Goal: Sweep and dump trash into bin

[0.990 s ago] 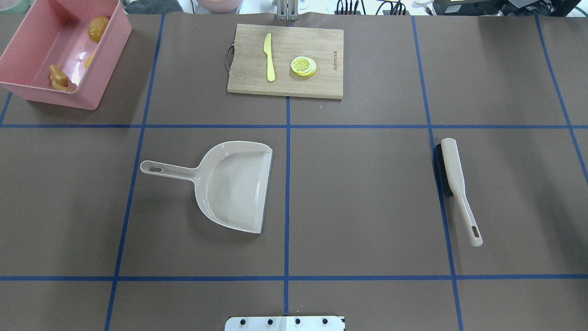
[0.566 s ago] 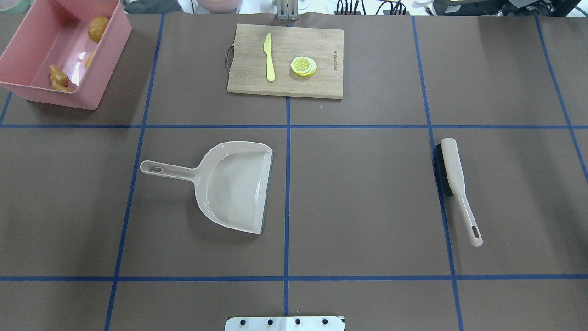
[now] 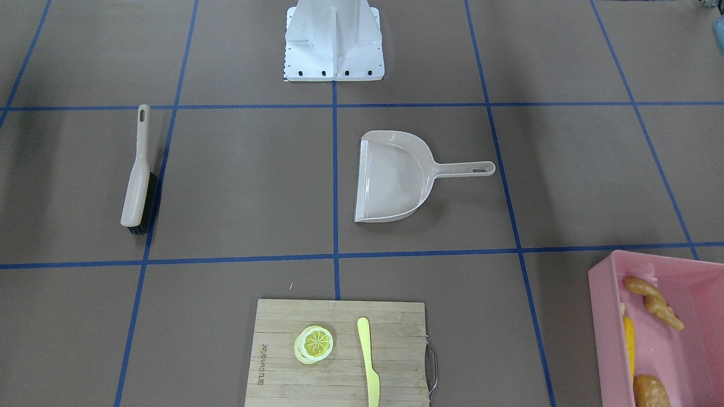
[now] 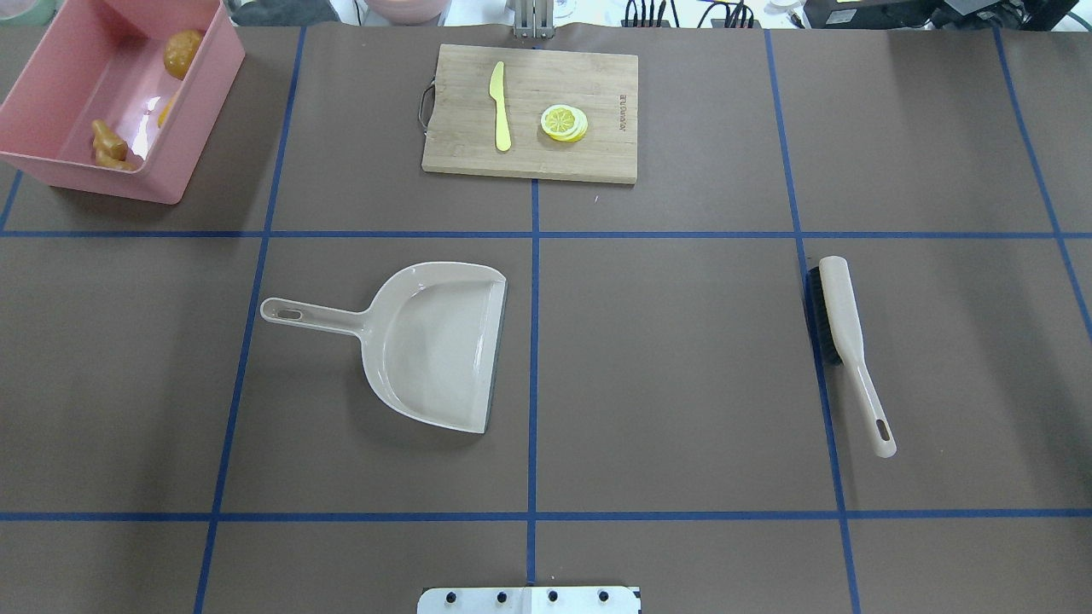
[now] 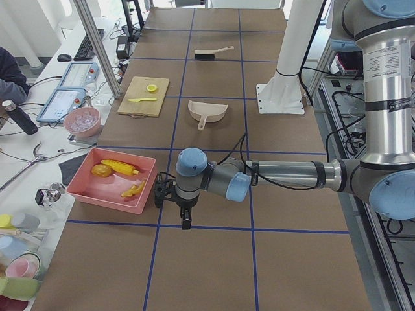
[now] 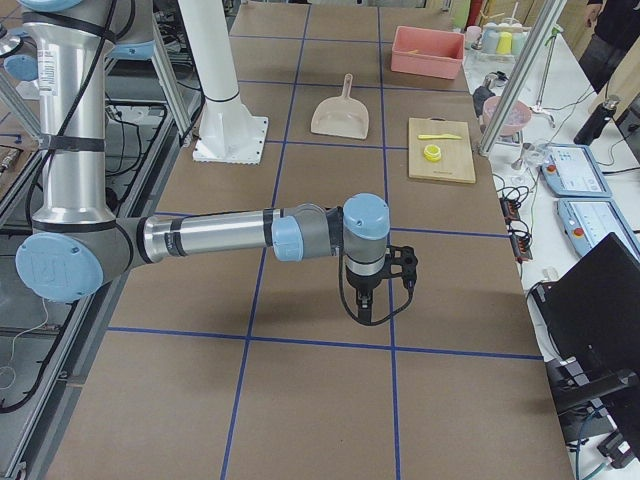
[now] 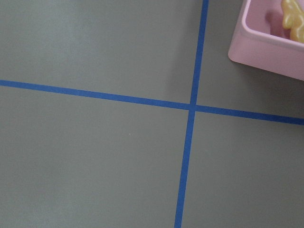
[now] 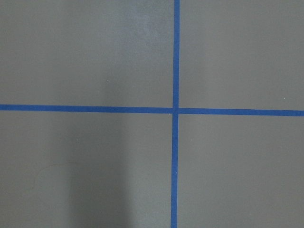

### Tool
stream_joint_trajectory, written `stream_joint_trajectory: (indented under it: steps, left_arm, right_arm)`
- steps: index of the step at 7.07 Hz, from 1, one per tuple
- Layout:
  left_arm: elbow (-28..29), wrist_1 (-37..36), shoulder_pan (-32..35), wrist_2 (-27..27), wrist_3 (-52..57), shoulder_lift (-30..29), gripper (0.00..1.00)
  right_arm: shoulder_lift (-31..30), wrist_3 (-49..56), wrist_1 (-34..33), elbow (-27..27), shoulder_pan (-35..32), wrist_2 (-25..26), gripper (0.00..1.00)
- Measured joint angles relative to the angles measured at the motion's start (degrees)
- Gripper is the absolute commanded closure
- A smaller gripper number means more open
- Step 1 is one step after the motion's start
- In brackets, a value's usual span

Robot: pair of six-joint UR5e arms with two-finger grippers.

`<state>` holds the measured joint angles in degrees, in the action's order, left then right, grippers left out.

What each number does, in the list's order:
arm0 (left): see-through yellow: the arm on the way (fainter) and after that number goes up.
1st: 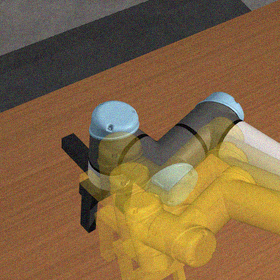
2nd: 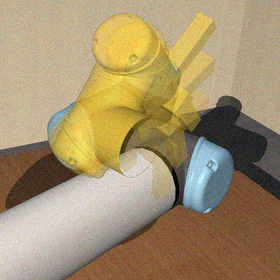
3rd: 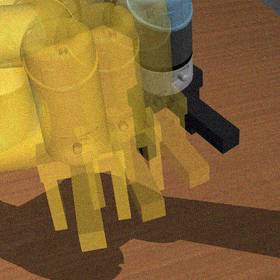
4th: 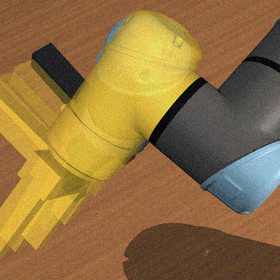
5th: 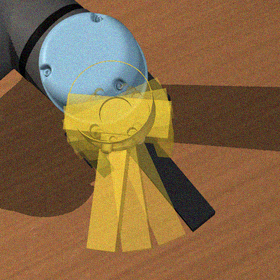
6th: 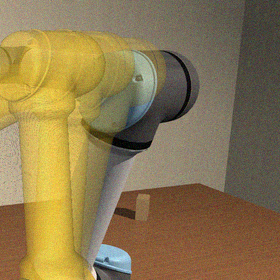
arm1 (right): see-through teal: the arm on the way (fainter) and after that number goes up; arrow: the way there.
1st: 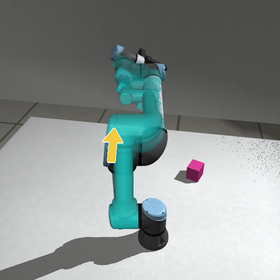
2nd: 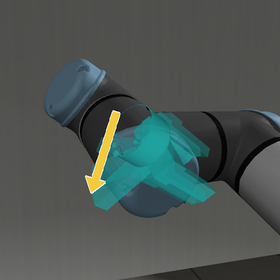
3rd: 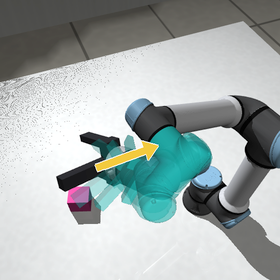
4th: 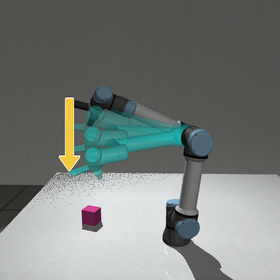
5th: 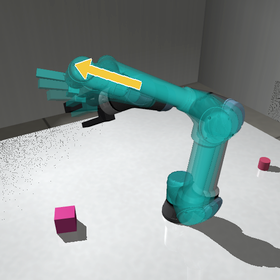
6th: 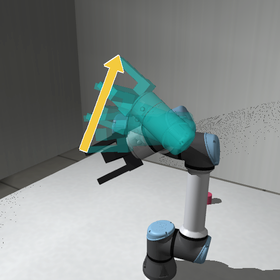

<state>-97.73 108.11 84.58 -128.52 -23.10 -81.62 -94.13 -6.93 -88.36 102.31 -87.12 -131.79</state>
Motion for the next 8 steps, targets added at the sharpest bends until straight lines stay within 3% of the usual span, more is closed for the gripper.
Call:
stream_joint_trajectory:
  steps: [8]
  left_arm:
    - [-0.5,0.6,0.1,-1.7,0.0,1.5,0.01]
  right_arm:
    - [-2.1,2.2,-0.2,1.3,0.0,-2.4,0.0]
